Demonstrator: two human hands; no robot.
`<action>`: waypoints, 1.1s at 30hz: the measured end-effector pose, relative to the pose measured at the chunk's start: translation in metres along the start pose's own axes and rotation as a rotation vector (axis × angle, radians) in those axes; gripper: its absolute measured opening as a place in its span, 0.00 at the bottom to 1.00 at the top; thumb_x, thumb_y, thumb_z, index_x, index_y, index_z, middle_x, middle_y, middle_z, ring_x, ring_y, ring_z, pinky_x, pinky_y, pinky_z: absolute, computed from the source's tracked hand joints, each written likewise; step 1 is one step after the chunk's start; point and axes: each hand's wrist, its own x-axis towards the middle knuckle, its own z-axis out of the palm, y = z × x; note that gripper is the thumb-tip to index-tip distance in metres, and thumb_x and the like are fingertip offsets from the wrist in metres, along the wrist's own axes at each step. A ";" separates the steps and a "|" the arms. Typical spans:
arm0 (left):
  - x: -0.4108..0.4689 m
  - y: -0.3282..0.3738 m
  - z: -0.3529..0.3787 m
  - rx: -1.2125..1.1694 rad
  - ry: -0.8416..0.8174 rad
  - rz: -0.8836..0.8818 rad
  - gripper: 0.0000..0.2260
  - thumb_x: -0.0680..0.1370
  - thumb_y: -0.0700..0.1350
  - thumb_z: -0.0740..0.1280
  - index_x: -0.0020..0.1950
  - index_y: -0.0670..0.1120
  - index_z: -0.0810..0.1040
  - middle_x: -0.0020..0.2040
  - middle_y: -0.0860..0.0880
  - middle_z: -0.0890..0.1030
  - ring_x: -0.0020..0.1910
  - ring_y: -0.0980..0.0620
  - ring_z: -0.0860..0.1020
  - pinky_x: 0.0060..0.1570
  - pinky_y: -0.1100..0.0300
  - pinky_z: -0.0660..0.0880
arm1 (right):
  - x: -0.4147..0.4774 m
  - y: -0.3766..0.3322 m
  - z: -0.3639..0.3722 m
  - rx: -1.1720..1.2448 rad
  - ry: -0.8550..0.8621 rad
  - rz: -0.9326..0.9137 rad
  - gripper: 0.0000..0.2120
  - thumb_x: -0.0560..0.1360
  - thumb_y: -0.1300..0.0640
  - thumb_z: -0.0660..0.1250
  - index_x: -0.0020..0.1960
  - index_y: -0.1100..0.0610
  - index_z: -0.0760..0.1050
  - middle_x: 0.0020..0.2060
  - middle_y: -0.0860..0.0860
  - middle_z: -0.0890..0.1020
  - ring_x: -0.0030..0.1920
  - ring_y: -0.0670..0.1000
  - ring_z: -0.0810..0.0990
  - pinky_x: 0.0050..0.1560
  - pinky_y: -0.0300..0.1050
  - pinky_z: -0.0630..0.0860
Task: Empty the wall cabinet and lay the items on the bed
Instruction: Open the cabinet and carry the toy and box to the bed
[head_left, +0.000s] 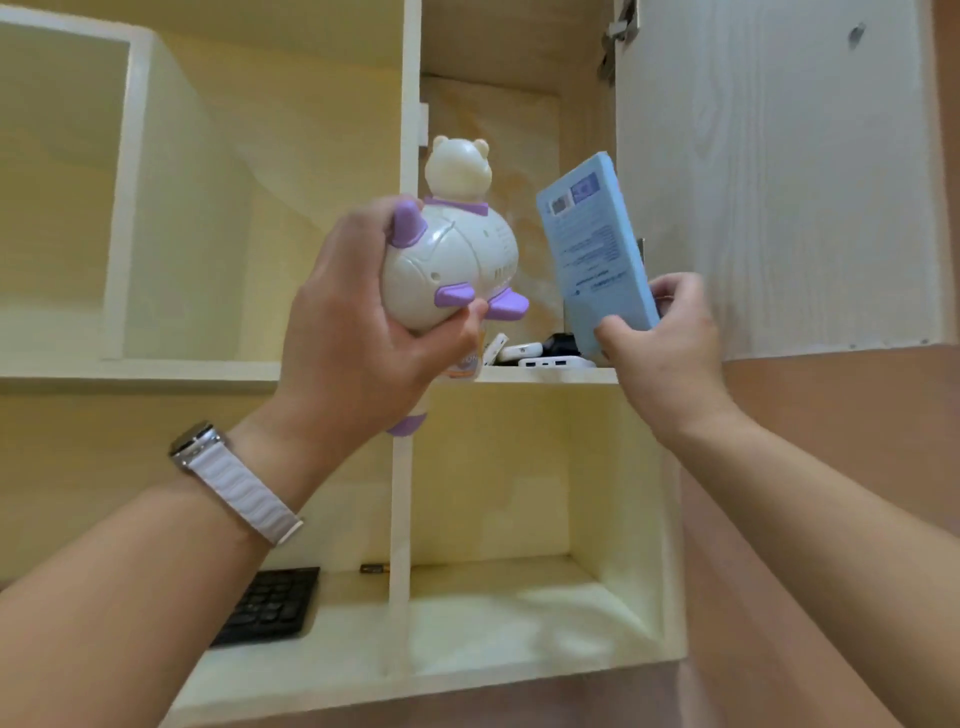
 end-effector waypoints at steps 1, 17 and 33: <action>-0.001 0.005 -0.001 -0.001 0.007 -0.004 0.26 0.69 0.47 0.77 0.61 0.40 0.72 0.55 0.59 0.73 0.50 0.59 0.75 0.49 0.71 0.70 | -0.010 -0.002 -0.002 0.040 -0.001 0.028 0.16 0.70 0.60 0.68 0.55 0.54 0.66 0.46 0.46 0.76 0.45 0.46 0.79 0.39 0.42 0.78; -0.064 0.005 -0.042 -0.310 0.009 -0.216 0.25 0.69 0.47 0.77 0.61 0.48 0.70 0.57 0.61 0.73 0.54 0.60 0.76 0.51 0.70 0.72 | -0.159 -0.021 -0.005 0.348 -0.041 0.481 0.14 0.74 0.68 0.63 0.56 0.55 0.76 0.47 0.50 0.85 0.44 0.48 0.86 0.46 0.50 0.83; -0.185 0.023 -0.094 -0.988 -0.228 -0.762 0.27 0.67 0.53 0.77 0.61 0.52 0.71 0.62 0.53 0.77 0.57 0.46 0.80 0.48 0.39 0.79 | -0.333 -0.090 -0.029 0.030 0.305 0.793 0.10 0.78 0.63 0.61 0.57 0.57 0.76 0.52 0.54 0.85 0.42 0.51 0.83 0.35 0.46 0.78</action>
